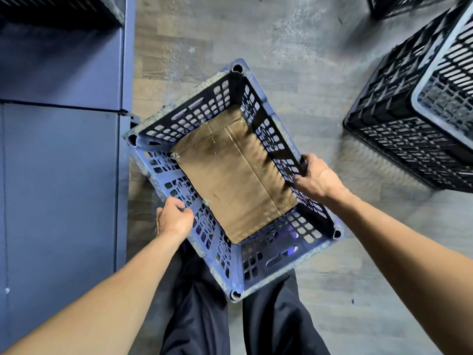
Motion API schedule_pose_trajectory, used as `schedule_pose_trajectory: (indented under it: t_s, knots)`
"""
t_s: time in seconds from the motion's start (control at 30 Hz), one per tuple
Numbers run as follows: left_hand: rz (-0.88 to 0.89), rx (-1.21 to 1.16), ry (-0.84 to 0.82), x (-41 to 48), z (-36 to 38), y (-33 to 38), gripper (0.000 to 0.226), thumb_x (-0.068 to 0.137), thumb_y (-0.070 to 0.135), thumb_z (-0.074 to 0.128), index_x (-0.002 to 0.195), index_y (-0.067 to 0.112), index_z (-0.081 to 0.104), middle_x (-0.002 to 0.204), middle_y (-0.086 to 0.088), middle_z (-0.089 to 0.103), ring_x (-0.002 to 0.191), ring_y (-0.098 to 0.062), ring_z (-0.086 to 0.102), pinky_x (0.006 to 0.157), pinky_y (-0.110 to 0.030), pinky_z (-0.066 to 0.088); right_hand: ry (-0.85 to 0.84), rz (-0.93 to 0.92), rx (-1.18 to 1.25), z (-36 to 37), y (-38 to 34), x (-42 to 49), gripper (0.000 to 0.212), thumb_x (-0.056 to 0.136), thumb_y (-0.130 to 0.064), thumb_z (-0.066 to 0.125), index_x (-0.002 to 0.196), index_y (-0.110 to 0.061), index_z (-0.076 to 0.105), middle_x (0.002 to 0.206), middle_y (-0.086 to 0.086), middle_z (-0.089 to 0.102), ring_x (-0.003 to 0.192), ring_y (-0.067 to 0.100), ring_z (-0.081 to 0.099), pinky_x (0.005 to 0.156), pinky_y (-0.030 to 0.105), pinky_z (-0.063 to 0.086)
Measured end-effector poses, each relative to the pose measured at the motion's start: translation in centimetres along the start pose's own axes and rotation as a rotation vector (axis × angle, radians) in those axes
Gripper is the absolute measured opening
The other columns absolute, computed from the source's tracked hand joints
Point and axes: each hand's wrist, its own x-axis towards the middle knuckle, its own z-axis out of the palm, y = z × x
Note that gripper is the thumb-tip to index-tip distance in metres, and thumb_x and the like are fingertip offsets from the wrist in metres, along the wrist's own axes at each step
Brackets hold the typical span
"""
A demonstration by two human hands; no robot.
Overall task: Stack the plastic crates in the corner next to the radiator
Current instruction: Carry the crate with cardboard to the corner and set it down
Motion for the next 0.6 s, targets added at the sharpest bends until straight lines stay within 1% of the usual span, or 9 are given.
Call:
schedule_pose_trajectory:
  t_s: [0.07,0.13,0.17,0.27,0.4,0.43,0.5,0.53,0.6]
  knots:
    - [0.048,0.004,0.031,-0.6,-0.7,0.4,0.010,0.094,0.019,0.049,0.102,0.025,0.049,0.121,0.000,0.054,0.109,-0.027,0.053,0.085,-0.039,0.046,-0.046,0.021,-0.004,-0.9,0.1,0.5,0.038,0.069,-0.027,0.059,0.103,-0.009,0.056,0.094,0.014,0.067,0.078,0.031,0.061,0.062,0.030,0.043]
    - [0.112,0.023,0.070,-1.4,-1.8,1.1,0.013,0.093,0.017,0.049,0.104,0.023,0.046,0.104,-0.001,0.057,0.095,-0.029,0.057,0.077,-0.039,0.047,-0.029,0.042,0.011,-2.0,0.2,0.1,0.017,0.076,-0.022,0.058,0.083,-0.007,0.053,0.076,0.011,0.060,0.066,0.028,0.053,0.050,0.030,0.038]
    - [0.138,0.033,0.094,-1.9,-2.4,1.6,0.014,0.093,0.017,0.049,0.105,0.021,0.044,0.097,-0.003,0.056,0.088,-0.029,0.057,0.072,-0.038,0.045,-0.017,0.049,0.031,-2.6,0.2,-0.5,0.014,0.080,-0.020,0.057,0.077,-0.008,0.050,0.070,0.011,0.057,0.063,0.028,0.049,0.049,0.030,0.036]
    - [0.169,0.070,0.147,-3.6,-4.9,3.8,0.019,0.095,0.018,0.049,0.108,0.012,0.035,0.081,-0.003,0.049,0.079,-0.030,0.054,0.067,-0.037,0.040,0.012,0.045,0.013,-4.2,0.7,-2.4,0.016,0.087,-0.019,0.055,0.079,-0.007,0.049,0.074,0.013,0.055,0.065,0.026,0.049,0.054,0.031,0.035]
    - [0.210,0.122,0.156,-6.6,-8.1,6.9,0.022,0.096,0.021,0.049,0.108,0.011,0.033,0.080,-0.008,0.052,0.078,-0.031,0.057,0.063,-0.036,0.040,-0.016,0.111,0.159,-6.5,1.8,-6.1,0.023,0.095,-0.028,0.054,0.097,-0.006,0.057,0.088,0.014,0.057,0.079,0.024,0.052,0.072,0.030,0.043]
    - [0.233,0.151,0.155,-7.7,-9.1,7.8,0.023,0.096,0.021,0.049,0.109,0.010,0.034,0.083,-0.010,0.054,0.079,-0.032,0.057,0.063,-0.035,0.039,-0.019,0.113,0.180,-7.6,2.1,-7.3,0.025,0.095,-0.030,0.053,0.095,-0.006,0.059,0.088,0.015,0.059,0.078,0.024,0.053,0.072,0.031,0.044]
    - [0.269,0.190,0.153,-10.6,-11.2,9.7,0.023,0.097,0.021,0.049,0.110,0.009,0.035,0.091,-0.013,0.058,0.081,-0.032,0.055,0.064,-0.036,0.038,-0.012,0.101,0.207,-10.1,2.4,-9.9,0.026,0.090,-0.032,0.052,0.077,-0.010,0.055,0.080,0.016,0.061,0.070,0.024,0.053,0.060,0.030,0.041]
    - [0.286,0.202,0.157,-12.4,-12.5,10.8,0.023,0.097,0.022,0.050,0.110,0.009,0.036,0.093,-0.013,0.058,0.081,-0.031,0.055,0.065,-0.035,0.038,0.002,0.092,0.210,-11.6,2.5,-11.3,0.027,0.085,-0.035,0.050,0.073,-0.011,0.053,0.078,0.016,0.064,0.068,0.026,0.055,0.057,0.030,0.040]
    - [0.329,0.234,0.158,-16.3,-15.1,12.7,0.024,0.097,0.023,0.050,0.111,0.009,0.037,0.097,-0.012,0.059,0.083,-0.031,0.054,0.067,-0.035,0.038,0.015,0.081,0.222,-14.9,2.6,-14.6,0.033,0.077,-0.040,0.046,0.075,-0.009,0.056,0.084,0.018,0.071,0.075,0.030,0.065,0.063,0.031,0.045]
